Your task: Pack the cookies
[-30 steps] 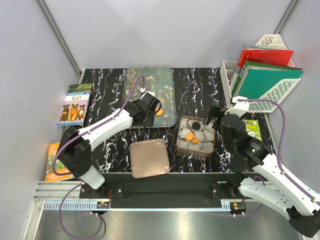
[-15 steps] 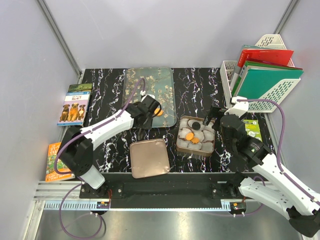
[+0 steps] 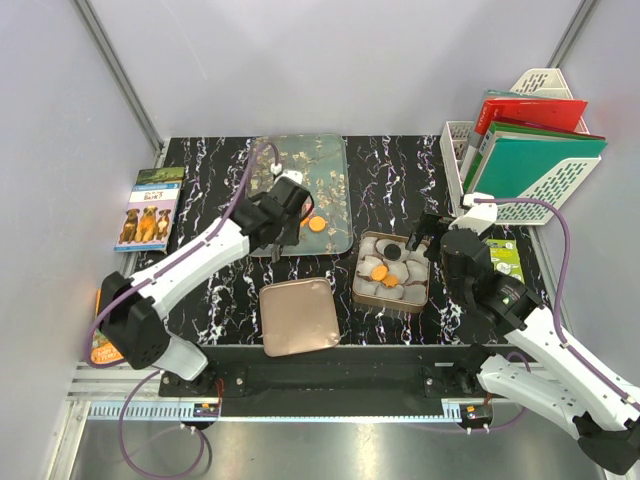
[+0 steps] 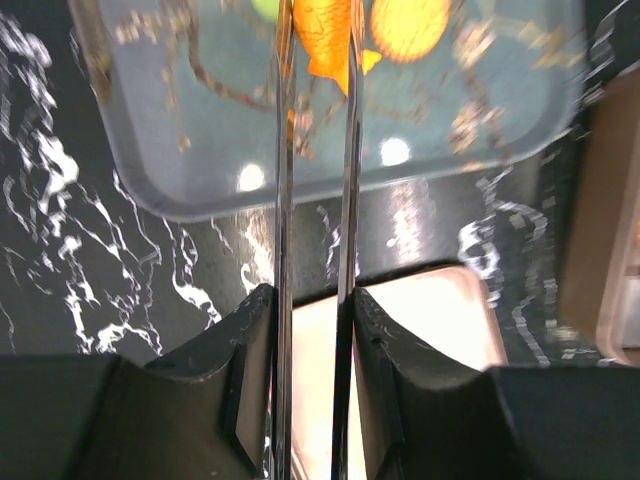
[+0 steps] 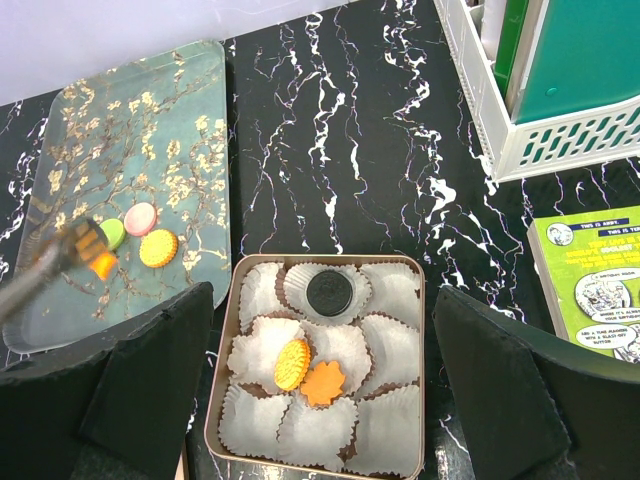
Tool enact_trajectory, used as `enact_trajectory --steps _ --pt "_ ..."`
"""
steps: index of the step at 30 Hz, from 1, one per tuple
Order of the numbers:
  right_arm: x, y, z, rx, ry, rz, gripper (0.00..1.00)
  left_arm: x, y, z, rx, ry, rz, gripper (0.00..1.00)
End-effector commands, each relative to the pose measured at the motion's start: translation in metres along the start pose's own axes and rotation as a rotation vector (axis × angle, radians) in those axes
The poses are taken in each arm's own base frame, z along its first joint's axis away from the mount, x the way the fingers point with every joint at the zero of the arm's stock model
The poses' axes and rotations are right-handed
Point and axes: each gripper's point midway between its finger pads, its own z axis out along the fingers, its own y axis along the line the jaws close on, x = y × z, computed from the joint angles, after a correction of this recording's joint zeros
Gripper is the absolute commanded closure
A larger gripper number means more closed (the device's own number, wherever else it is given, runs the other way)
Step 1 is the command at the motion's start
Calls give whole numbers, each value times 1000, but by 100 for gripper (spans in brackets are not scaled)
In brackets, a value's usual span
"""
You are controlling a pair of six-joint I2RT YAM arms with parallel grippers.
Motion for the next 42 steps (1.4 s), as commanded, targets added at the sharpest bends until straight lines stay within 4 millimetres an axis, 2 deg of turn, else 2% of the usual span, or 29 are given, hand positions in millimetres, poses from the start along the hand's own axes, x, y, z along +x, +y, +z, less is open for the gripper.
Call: enact_trajectory --steps 1,6,9,10,12,13,15,16,26,35,42 --pt "-12 2 -1 -6 -39 29 0 -61 -3 -51 65 -196 -48 71" --pt "-14 1 -3 -5 -46 34 0 -74 -31 -74 158 -234 -18 77" --pt "-16 -1 -4 0 -53 33 0 -75 -57 -82 210 -242 38 88" --pt "-17 -2 -4 2 -56 33 0 -72 -69 -85 230 -244 66 94" --pt "-20 -3 -5 5 -63 29 0 -73 -83 -89 252 -248 96 100" --pt "-21 -4 -6 9 -68 31 0 -72 -95 -96 282 -257 115 100" --pt "-23 -5 -7 10 -74 33 0 -68 -110 -96 310 -243 147 100" --pt "-24 -5 -8 11 -76 33 0 -66 -121 -102 341 -244 163 100" --pt "-29 -8 -10 18 -89 38 0 -36 -188 -101 501 -169 311 100" --pt "-28 -9 -10 21 -87 34 0 -20 -219 -90 574 -115 364 100" --pt "-27 -9 -10 20 -85 33 0 -24 -236 -81 596 -115 380 100"
